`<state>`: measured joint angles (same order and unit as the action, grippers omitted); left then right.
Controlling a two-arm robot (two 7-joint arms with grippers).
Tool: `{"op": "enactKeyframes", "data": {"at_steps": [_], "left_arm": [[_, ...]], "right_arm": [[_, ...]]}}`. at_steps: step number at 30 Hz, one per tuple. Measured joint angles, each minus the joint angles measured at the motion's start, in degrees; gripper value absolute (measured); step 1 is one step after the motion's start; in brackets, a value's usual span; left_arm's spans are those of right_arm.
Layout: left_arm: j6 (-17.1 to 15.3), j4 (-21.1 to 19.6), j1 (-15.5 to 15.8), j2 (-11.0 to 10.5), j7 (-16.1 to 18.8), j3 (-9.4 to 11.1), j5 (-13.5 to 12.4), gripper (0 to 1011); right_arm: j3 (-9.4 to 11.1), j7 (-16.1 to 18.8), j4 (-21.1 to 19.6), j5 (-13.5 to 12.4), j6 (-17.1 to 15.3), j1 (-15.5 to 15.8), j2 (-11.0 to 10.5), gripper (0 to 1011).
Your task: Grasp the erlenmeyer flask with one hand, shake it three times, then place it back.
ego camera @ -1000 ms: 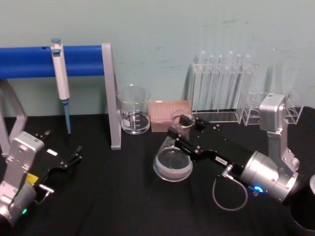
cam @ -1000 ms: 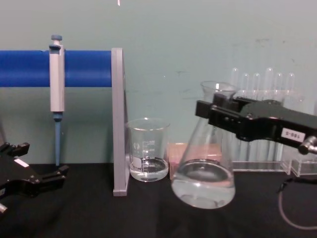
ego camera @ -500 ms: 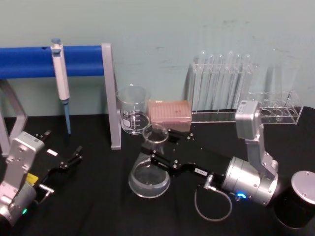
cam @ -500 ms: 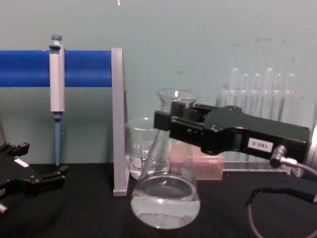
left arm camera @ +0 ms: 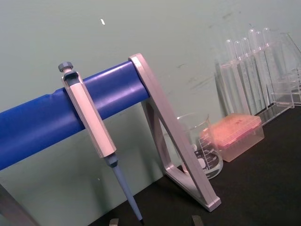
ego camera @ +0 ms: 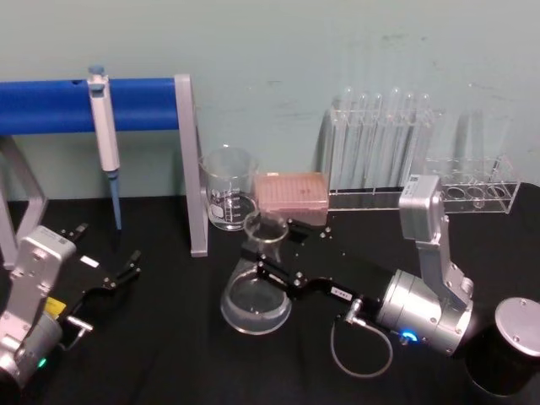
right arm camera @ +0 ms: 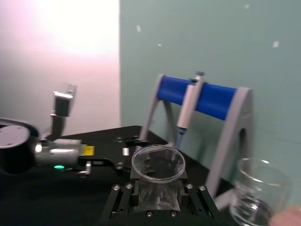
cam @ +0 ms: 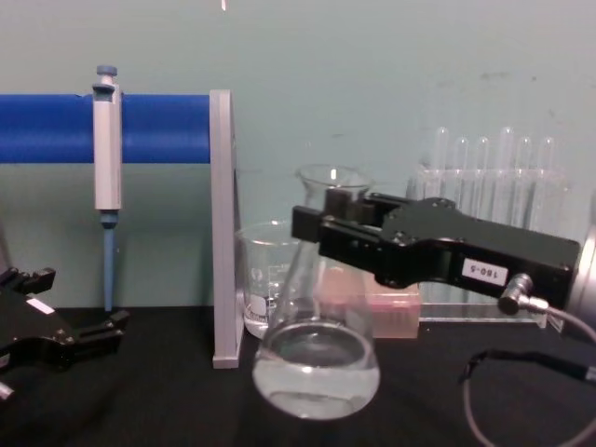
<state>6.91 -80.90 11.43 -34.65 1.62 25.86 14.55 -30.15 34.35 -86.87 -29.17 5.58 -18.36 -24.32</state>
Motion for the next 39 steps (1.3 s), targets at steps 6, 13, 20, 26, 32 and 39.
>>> {"op": "enactKeyframes", "data": {"at_steps": [6,13,20,26,32,39], "left_arm": [[0.0,0.0,0.0,0.0,0.0,0.0,0.0,1001],[0.0,0.0,0.0,0.0,0.0,0.0,0.0,1001],[0.0,0.0,0.0,0.0,0.0,0.0,0.0,1001],[0.0,0.0,0.0,0.0,0.0,0.0,0.0,1001],[0.0,0.0,0.0,0.0,0.0,0.0,0.0,1001],[0.0,0.0,0.0,0.0,0.0,0.0,0.0,1001]], "right_arm": [[2.0,-5.0,-1.3,2.2,0.4,1.8,0.3,450],[5.8,-11.5,-3.1,4.7,0.5,4.8,0.4,449],[10.3,-18.5,-5.4,7.6,-1.1,8.2,-0.2,449],[13.2,-22.2,-6.8,9.2,-2.1,10.4,-0.5,449],[16.3,-25.3,-8.0,10.6,-2.7,12.7,-0.1,449],[18.1,-26.4,-8.5,11.6,-3.0,13.7,0.7,449]]}}
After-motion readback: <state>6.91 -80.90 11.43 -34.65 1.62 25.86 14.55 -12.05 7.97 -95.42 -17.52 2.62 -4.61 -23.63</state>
